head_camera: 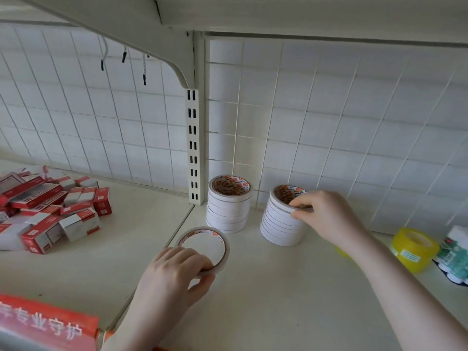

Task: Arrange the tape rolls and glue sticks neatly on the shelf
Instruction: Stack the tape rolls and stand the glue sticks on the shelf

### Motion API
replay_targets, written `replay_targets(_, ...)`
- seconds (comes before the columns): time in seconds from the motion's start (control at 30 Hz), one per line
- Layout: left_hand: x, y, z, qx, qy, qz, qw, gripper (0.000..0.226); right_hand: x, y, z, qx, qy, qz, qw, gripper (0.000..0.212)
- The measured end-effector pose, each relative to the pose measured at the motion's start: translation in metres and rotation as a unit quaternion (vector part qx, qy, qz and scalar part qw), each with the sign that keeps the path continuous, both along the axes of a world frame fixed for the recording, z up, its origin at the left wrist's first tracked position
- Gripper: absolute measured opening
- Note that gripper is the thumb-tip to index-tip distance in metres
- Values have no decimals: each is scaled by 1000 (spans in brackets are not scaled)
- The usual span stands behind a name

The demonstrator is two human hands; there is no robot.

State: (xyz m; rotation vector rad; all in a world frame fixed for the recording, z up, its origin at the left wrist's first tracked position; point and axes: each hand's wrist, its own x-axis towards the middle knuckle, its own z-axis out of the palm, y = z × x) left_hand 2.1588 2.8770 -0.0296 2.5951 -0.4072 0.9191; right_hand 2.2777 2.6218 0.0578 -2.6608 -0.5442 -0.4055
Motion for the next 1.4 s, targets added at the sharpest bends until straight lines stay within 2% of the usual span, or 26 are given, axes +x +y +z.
replay_targets(0.27, -3, 0, 1, -4, 11, -4, 1000, 14, -1, -2, 4, 4, 33, 30, 999, 8)
replay_targets(0.47, -3, -2, 4, -1, 15, -6, 1000, 15, 1, -8, -7, -51, -9, 45, 998, 13)
replay_targets(0.53, -5, -2, 6, 1, 10, -8, 1000, 15, -1, -8, -12, -46, -63, 55, 995, 18)
replay_targets(0.67, -10, 1, 16, 5, 0, -8, 1000, 16, -11, -12, -23, 3, -229, 48, 972, 23)
replay_targets(0.77, -13, 4, 32, 8, -19, 1, 1000, 18, -24, -16, -26, 15, -264, 30, 964, 24)
replay_targets(0.83, -12, 5, 44, 2, -35, 6, 999, 18, -31, -17, -33, 4, -279, 31, 960, 17)
replay_targets(1.03, 12, 0, 86, 21, -54, 20, 998, 23, -37, -19, -68, -93, -243, 51, 964, 15)
replay_targets(1.17, 45, -9, 100, 45, -29, 34, 998, 11, -37, -20, -91, -154, -225, 77, 959, 18)
replay_targets(1.27, 66, -18, 103, 43, -7, 27, 999, 12, -37, -23, -94, -148, -224, 69, 961, 25)
replay_targets(1.4, 88, -26, 101, 46, 34, 41, 997, 12, -34, -24, -95, -135, -222, 76, 963, 20)
